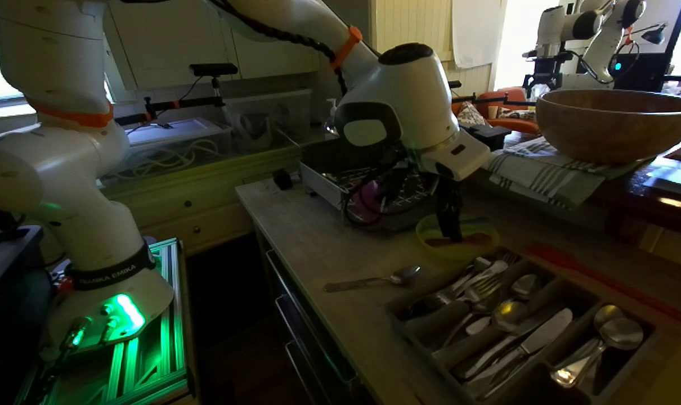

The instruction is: Remove one silver spoon from the dish rack and place the spoon from the yellow plate on the cutlery holder.

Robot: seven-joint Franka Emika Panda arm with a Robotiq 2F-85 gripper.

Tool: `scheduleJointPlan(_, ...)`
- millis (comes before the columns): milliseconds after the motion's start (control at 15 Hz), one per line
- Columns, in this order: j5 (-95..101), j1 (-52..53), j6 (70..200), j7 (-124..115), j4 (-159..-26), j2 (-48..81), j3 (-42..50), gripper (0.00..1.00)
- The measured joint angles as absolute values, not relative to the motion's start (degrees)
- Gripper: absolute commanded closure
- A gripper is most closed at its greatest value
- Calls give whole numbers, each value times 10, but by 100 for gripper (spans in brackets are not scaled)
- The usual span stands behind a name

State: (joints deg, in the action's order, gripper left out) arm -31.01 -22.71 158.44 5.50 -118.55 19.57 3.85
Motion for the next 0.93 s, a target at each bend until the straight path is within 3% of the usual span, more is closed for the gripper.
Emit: scheduleJointPlan(933,-279,-201,1585,56,-1112,278,29,0)
